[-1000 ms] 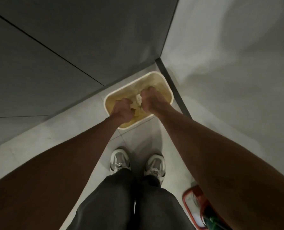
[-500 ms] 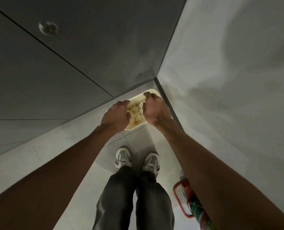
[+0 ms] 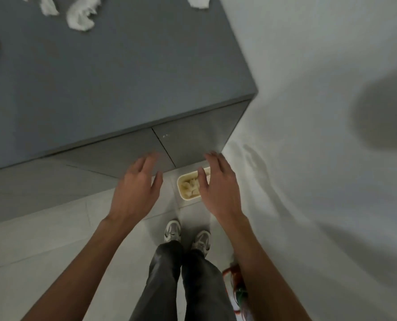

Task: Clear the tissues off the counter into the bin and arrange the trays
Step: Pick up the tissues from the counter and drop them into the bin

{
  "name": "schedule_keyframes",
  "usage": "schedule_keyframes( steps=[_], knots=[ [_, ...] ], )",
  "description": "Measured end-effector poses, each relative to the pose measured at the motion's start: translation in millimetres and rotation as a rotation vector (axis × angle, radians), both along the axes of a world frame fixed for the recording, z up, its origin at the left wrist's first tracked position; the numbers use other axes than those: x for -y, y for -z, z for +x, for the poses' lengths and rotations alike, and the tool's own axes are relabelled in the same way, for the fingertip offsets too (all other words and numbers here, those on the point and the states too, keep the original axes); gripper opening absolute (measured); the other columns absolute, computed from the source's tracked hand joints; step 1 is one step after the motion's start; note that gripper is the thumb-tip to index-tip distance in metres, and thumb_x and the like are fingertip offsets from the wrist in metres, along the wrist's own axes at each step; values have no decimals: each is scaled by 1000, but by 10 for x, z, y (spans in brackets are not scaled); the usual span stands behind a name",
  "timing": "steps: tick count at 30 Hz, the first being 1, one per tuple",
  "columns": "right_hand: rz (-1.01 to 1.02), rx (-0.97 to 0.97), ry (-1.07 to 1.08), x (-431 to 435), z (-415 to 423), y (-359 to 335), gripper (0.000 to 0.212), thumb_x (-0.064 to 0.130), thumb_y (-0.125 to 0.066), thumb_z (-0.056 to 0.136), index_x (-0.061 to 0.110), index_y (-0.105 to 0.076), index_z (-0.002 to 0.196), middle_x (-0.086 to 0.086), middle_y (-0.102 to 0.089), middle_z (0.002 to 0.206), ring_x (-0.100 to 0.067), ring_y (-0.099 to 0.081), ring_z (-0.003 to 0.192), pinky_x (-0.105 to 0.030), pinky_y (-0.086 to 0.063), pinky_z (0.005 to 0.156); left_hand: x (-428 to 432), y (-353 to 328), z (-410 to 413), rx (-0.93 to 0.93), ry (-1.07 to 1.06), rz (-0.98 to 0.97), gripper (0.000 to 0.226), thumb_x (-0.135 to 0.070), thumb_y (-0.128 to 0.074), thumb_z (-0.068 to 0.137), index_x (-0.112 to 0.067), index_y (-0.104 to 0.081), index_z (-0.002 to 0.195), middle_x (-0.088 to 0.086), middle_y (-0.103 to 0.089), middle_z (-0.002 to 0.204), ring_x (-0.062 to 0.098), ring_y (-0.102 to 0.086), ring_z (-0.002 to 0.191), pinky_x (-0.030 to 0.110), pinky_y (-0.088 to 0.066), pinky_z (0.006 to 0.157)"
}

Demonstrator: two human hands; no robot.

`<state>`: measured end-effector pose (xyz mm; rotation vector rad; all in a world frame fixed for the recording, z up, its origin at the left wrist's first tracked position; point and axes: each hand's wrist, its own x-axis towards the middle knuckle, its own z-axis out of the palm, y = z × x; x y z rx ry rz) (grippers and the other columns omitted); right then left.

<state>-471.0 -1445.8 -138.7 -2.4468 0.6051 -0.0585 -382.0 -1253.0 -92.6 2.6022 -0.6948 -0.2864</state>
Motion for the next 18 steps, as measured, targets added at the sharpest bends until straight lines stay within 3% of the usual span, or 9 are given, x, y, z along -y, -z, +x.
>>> schedule_keyframes(
  steps=[3,8,14,18],
  knots=[
    [36,50,14,-65,-59,-600,47,45,-49,106,24,-52,148,0,-53,153,-20,-53,137,-42,-50,111,-149,-562,-83,24,-98,-52,51,-22,-58,102,-23,-45,151,7,-58,141,32,-64,113,46,-57,84],
    [47,111,-37,-176,36,-1295,49,49,-52,106,24,-53,148,3,-51,157,-18,-49,141,-37,-44,114,-300,-1135,-80,28,-235,-145,47,-26,-57,104,-21,-46,149,11,-61,136,32,-60,118,44,-52,93],
    [47,188,-111,-248,469,-1597,45,47,-56,105,25,-55,144,5,-56,149,-16,-52,136,-35,-48,111,-485,-1329,221,42,-340,-198,39,-30,-58,104,-26,-52,142,5,-63,137,27,-60,124,41,-50,100],
    [39,206,-149,-303,871,-1665,40,43,-57,105,24,-58,141,2,-60,142,-20,-57,130,-36,-50,106,-619,-1330,657,74,-347,-213,33,-30,-60,102,-24,-58,135,0,-66,133,22,-67,112,35,-52,95]
  ],
)
